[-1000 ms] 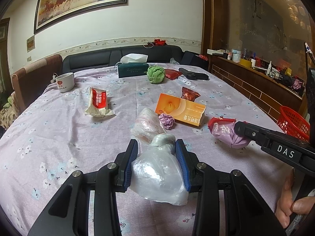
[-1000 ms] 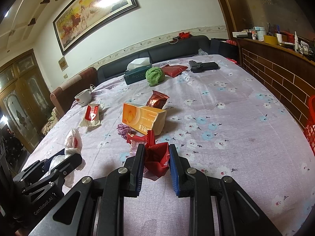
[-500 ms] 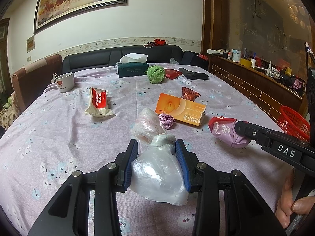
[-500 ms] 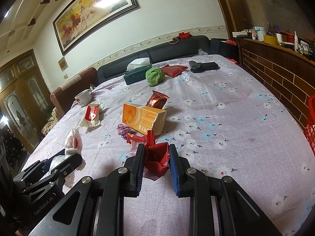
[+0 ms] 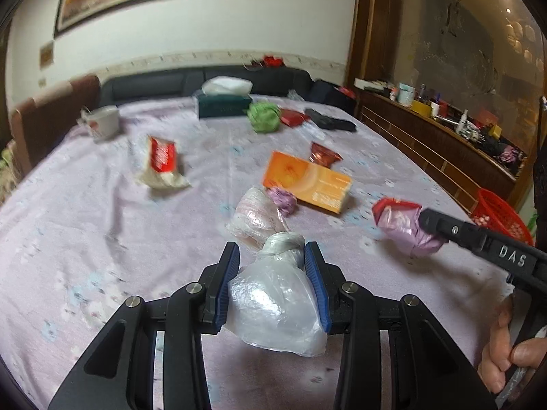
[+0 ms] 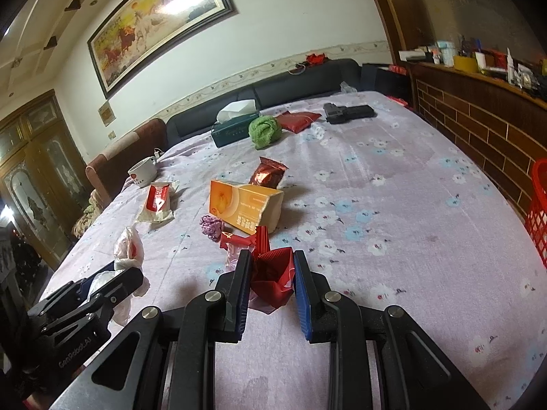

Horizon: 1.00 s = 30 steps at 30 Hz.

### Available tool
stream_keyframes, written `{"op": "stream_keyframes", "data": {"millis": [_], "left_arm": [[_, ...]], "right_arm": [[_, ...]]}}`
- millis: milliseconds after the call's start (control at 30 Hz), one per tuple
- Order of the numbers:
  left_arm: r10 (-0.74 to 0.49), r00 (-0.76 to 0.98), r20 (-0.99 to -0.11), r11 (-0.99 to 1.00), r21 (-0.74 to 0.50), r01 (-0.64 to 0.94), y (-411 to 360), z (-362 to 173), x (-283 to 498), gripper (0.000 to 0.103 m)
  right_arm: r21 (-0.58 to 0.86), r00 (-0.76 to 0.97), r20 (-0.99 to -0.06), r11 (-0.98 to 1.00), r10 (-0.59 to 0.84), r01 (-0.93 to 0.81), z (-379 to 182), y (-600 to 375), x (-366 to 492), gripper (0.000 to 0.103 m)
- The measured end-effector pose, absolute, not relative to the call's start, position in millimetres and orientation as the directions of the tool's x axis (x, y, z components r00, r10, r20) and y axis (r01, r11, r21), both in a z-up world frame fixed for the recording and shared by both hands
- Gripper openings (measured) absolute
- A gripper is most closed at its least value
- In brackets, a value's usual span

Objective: Collect trash

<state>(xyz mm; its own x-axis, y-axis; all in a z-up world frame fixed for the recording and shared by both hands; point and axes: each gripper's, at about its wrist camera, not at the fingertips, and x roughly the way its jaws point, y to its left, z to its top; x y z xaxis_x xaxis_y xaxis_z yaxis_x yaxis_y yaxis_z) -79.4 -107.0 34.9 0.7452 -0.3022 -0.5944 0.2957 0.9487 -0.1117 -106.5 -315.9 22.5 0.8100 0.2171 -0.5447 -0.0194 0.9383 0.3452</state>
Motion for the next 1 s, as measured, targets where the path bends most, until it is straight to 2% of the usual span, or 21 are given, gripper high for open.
{"op": "stream_keyframes", "data": {"millis": [67, 433, 667, 833, 1000], "left_arm": [[-0.327, 0.727, -0.604, 0.941, -0.136, 0.309, -111.6, 37.3, -78.3, 0.038], [-0.422, 0.702, -0.573, 0.882, -0.080, 0.465, -187.2, 77.1, -93.6, 0.038], [-0.553, 0.617, -0.560, 0.778, -0.082, 0.623, -264.0, 107.4, -105.3, 0.038], [-0.641, 0.515, -0.568, 0.673, -0.094, 0.734, -338.9, 118.4, -118.2, 0.038], [-0.678, 0.462, -0.572, 0.607, -0.082, 0.790, -400.8, 123.0, -124.9, 0.038]], "right_arm": [[0.368, 0.812, -0.538, 0.930, 0.227, -0.016, 25.5, -322.2, -109.4, 0.025], [0.460, 0.872, -0.456, 0.886, 0.177, 0.061, 58.6, -385.8, -150.3, 0.025], [0.521, 0.919, -0.394, 0.829, 0.022, 0.203, 78.5, -474.0, -200.3, 0.027], [0.568, 0.917, -0.386, 0.759, -0.095, 0.318, 81.7, -540.6, -237.4, 0.028], [0.595, 0.909, -0.383, 0.707, -0.167, 0.381, 80.8, -585.3, -261.9, 0.028]]}}
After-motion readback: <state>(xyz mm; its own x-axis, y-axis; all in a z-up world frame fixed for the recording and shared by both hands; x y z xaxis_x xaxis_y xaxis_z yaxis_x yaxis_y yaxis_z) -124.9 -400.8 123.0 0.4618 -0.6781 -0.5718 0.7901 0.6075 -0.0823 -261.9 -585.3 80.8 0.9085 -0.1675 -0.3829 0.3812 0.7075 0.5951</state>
